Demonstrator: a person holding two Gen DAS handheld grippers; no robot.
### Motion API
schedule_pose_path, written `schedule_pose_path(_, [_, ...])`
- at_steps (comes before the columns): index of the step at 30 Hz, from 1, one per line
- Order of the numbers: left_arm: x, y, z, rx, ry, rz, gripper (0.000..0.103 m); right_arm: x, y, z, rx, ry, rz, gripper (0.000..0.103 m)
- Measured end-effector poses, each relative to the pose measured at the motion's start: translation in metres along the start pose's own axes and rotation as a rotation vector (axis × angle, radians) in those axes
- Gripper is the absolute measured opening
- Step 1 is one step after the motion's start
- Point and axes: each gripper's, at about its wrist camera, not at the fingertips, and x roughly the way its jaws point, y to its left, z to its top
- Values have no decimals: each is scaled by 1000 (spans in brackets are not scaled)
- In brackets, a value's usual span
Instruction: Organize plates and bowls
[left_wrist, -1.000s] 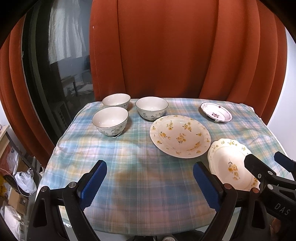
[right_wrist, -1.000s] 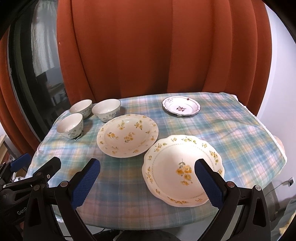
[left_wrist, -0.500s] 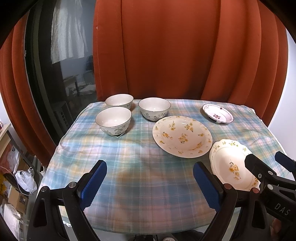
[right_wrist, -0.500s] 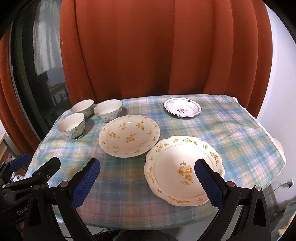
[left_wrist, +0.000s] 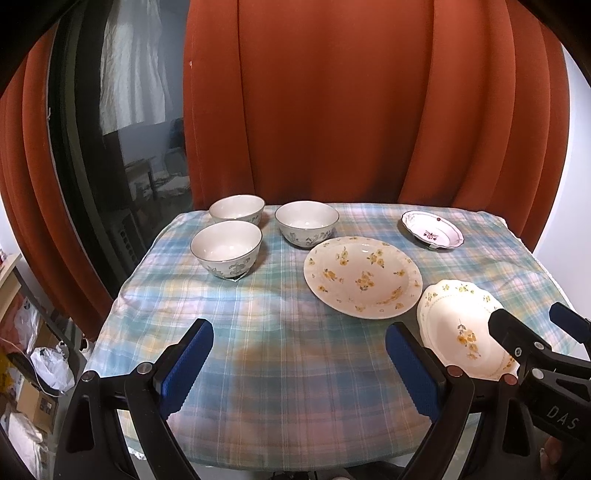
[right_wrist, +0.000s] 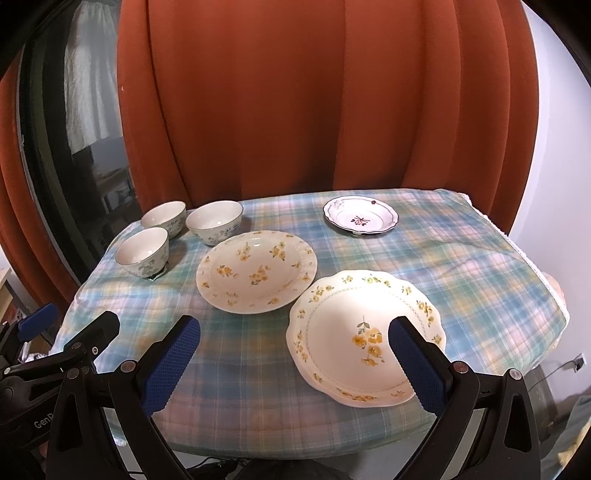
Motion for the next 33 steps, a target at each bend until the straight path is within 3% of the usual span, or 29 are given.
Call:
schedule_pose_path(12, [17,3,7,23,-13,-38,95,9,3,4,20,-1,-33,103])
schedule_pose_path(22, [36,-13,8,30,38,-43,95,23,-7,3,36,40,-48,103])
schedule_pose_path(33, [80,-81,22,2,118,-51,95,68,-75,21,41,110,-39,103])
